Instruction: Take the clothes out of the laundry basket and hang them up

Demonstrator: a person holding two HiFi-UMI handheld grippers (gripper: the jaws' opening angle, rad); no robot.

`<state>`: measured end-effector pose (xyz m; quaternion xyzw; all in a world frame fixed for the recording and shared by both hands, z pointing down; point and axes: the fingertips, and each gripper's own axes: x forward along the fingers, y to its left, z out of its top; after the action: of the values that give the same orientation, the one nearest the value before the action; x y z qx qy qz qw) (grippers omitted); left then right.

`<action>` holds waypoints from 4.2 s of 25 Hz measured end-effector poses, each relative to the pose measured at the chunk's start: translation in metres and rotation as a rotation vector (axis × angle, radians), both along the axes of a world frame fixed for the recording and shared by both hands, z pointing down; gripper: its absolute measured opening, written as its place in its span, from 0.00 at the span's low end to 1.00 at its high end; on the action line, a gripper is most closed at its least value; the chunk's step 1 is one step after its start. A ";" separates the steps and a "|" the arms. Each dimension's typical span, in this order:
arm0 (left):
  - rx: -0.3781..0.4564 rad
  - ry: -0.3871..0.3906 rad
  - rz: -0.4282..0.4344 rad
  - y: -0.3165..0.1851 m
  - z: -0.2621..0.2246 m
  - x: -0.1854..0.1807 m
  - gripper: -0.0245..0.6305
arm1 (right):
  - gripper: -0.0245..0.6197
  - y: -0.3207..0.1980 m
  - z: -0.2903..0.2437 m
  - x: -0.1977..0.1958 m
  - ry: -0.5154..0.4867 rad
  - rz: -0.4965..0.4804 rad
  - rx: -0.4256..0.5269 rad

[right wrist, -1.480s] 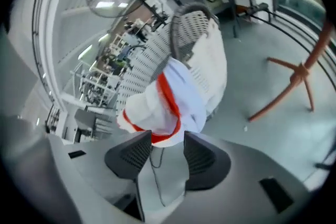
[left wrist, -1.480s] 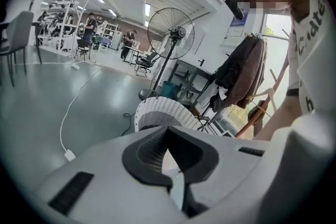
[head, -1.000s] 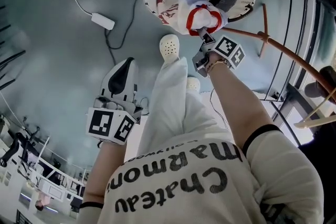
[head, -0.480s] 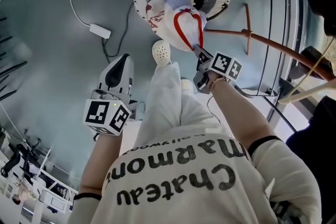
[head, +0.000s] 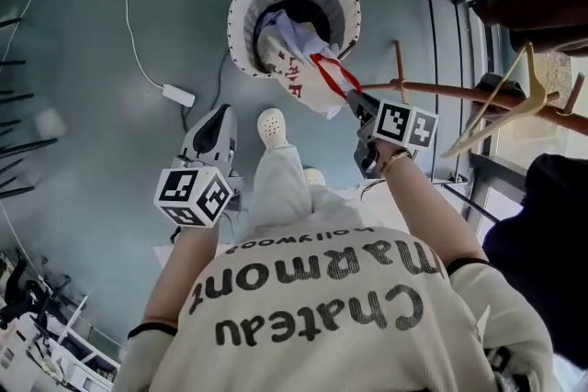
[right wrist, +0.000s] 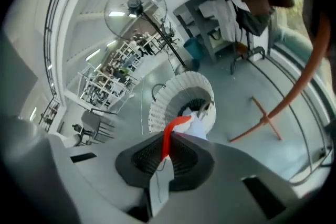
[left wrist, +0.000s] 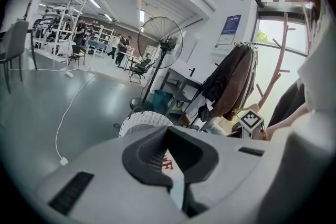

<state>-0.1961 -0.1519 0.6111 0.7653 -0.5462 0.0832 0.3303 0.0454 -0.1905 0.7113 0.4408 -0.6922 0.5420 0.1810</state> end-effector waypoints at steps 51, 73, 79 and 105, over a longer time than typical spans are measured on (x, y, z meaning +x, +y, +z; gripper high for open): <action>0.848 0.121 0.410 0.046 -0.481 0.113 0.07 | 0.10 0.142 -0.569 0.070 0.196 -0.085 1.189; 0.799 0.372 0.892 0.115 -0.512 0.297 0.07 | 0.10 0.289 -0.650 0.212 0.521 0.354 1.260; 0.841 0.380 0.979 0.103 -0.528 0.305 0.07 | 0.10 0.293 -0.659 0.203 0.582 0.437 1.280; 0.914 0.424 0.931 -0.053 -0.565 0.441 0.07 | 0.10 0.157 -0.696 0.332 0.696 0.453 1.383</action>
<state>0.2448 -0.2052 0.0466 0.9826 -0.0644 -0.1740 0.0038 0.3775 -0.0340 0.0154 0.7261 -0.6688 -0.1540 -0.0421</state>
